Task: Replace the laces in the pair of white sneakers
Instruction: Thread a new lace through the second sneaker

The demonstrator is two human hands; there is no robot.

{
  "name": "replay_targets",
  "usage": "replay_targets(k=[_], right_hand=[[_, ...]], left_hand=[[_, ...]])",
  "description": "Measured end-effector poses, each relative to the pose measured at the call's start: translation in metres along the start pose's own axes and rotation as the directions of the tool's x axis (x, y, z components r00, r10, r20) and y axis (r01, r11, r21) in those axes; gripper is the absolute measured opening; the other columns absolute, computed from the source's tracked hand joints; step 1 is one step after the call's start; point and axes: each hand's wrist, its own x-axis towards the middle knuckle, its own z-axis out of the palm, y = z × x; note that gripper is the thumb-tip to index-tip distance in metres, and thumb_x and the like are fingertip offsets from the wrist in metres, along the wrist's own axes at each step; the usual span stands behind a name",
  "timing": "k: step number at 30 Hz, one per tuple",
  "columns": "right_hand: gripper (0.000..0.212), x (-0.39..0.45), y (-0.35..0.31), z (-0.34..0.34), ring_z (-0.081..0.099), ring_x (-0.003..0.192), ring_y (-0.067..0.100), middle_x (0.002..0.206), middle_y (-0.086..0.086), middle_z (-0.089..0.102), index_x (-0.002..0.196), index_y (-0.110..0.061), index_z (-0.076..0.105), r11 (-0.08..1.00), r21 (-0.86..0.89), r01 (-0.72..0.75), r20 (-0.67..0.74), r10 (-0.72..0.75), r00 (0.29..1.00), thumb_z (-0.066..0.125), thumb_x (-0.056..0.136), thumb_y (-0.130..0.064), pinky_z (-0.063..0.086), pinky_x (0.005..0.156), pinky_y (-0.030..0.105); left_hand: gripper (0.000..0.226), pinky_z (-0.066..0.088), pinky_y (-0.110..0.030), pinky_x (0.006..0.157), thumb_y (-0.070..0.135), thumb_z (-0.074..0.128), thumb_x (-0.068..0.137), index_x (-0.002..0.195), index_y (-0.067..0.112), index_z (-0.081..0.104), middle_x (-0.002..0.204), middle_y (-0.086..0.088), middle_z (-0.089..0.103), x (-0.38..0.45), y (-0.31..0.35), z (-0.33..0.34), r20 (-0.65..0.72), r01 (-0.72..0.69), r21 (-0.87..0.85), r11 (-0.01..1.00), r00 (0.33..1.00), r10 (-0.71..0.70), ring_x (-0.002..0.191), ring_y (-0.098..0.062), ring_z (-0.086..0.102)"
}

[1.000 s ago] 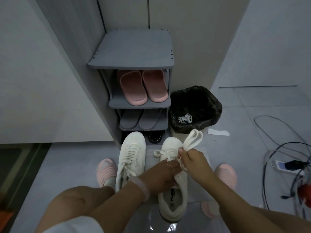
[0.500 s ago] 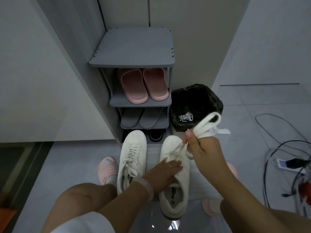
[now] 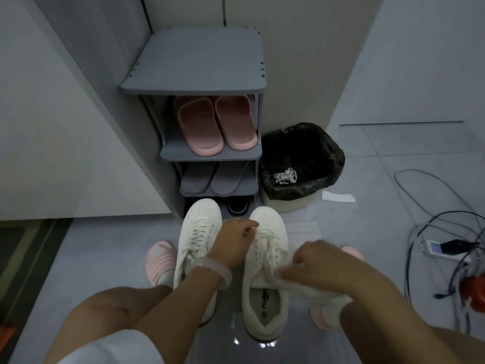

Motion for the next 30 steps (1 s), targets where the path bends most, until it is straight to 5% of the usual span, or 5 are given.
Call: replay_targets(k=[5,10,18,25,30], right_hand=[[0.038,0.026,0.0,0.002,0.06,0.08,0.026,0.081,0.005,0.059,0.082,-0.013,0.055,0.985,0.079,-0.154,-0.498,0.173,0.85,0.031,0.099,-0.038,0.038,0.063,0.029],[0.026,0.055,-0.001,0.046,0.057,0.094,0.023,0.109,0.006,0.057,0.12,-0.019,0.052,0.972,0.231,-0.035,-0.448,0.138,0.883,0.042,0.096,-0.025,0.04,0.071,0.028],[0.015,0.072,0.001,0.051,0.055,0.081,0.024,0.092,0.003,0.05,0.105,-0.016,0.056,0.968,0.242,0.071,-0.514,0.066,0.855,0.048,0.094,-0.022,0.033,0.06,0.026],[0.004,0.074,-0.004,0.05,0.045,0.076,0.016,0.092,0.0,0.045,0.093,-0.014,0.049,0.934,0.329,0.139,-0.585,0.086,0.807,0.046,0.093,-0.014,0.028,0.057,0.025],[0.013,0.073,-0.012,0.054,0.048,0.074,0.015,0.095,0.004,0.053,0.098,-0.009,0.053,0.918,0.35,0.185,-0.648,0.095,0.755,0.042,0.096,-0.015,0.031,0.062,0.024]], left_hand=[[0.025,0.037,-0.02,0.083,0.012,0.058,0.087,0.11,0.009,0.065,0.109,-0.009,0.062,0.001,-0.001,0.008,0.026,-0.05,0.107,0.993,0.999,0.048,0.097,-0.021,0.056],[0.016,0.038,-0.026,0.074,0.013,0.049,0.091,0.099,0.007,0.062,0.103,-0.007,0.054,0.004,0.003,0.009,0.051,-0.163,0.282,0.946,0.987,0.155,0.097,-0.021,0.052],[0.007,0.042,-0.038,0.074,0.011,0.036,0.097,0.091,0.012,0.039,0.092,-0.015,0.06,0.006,0.013,0.01,0.029,-0.019,0.123,0.992,0.999,0.015,0.085,-0.029,0.056],[0.016,0.033,-0.019,0.074,0.017,0.054,0.09,0.101,0.006,0.06,0.101,-0.007,0.055,0.004,0.004,0.013,0.068,-0.112,0.15,0.982,0.992,0.102,0.095,-0.018,0.051],[0.015,0.036,-0.031,0.072,0.018,0.046,0.093,0.092,0.005,0.054,0.093,-0.01,0.057,0.003,0.006,0.011,-0.007,-0.136,0.22,0.966,0.99,0.141,0.087,-0.024,0.052]])
